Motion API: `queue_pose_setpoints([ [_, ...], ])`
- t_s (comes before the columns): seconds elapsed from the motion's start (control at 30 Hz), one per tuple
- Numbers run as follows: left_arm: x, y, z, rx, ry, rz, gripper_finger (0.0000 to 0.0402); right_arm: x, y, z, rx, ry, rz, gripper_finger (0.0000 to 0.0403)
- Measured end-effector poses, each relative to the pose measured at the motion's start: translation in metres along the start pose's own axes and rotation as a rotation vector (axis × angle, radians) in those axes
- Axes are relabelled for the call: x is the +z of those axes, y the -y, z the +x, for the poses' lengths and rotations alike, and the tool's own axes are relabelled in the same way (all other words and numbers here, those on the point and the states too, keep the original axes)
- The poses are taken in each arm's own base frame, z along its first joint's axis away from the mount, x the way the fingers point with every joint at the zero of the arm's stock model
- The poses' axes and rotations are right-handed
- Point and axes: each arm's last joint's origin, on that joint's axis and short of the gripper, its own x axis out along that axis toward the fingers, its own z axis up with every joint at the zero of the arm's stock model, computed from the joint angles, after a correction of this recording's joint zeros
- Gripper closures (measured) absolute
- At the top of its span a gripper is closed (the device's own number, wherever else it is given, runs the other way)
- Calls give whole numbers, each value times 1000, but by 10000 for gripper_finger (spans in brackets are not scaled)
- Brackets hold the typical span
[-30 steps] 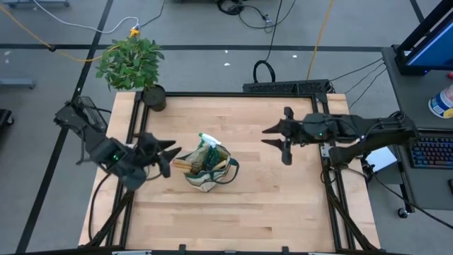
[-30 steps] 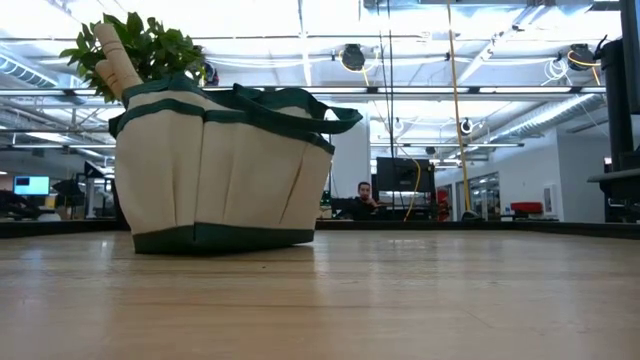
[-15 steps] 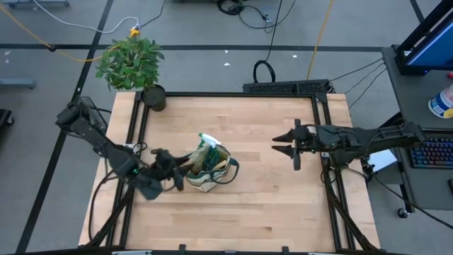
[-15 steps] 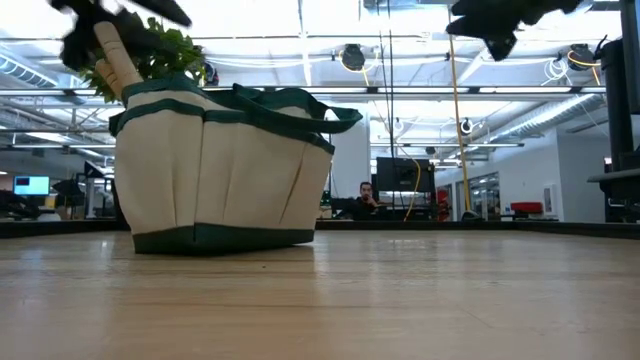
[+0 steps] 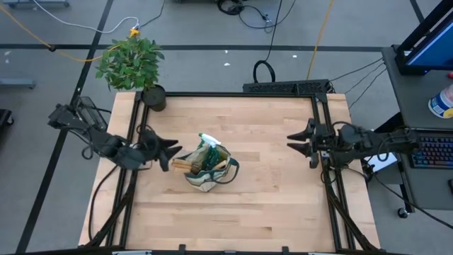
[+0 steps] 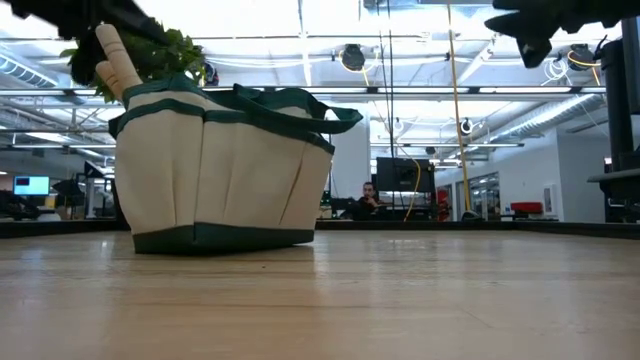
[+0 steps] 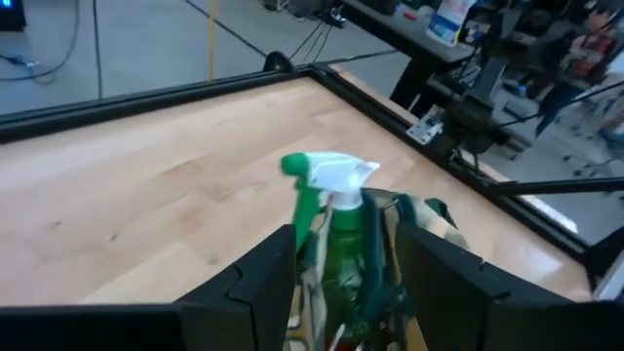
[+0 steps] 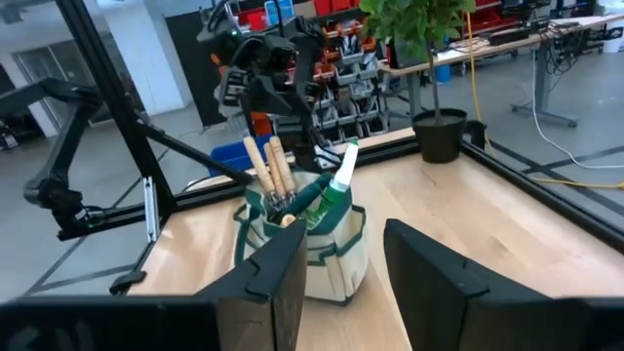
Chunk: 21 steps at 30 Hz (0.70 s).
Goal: Pick & Place Garden tools in Gardening bag
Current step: Return to Home Position
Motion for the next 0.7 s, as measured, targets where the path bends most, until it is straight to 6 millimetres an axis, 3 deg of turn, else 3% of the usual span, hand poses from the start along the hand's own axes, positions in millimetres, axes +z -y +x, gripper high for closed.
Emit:
queue_pose_setpoints([
  [0.27,-11,-36,-14,-103,64,-16,220,-14,5,-5,-5,-18,37,273],
  [0.7,-20,-75,-33,-214,133,70,220,-14,6,-8,-7,-20,43,273],
])
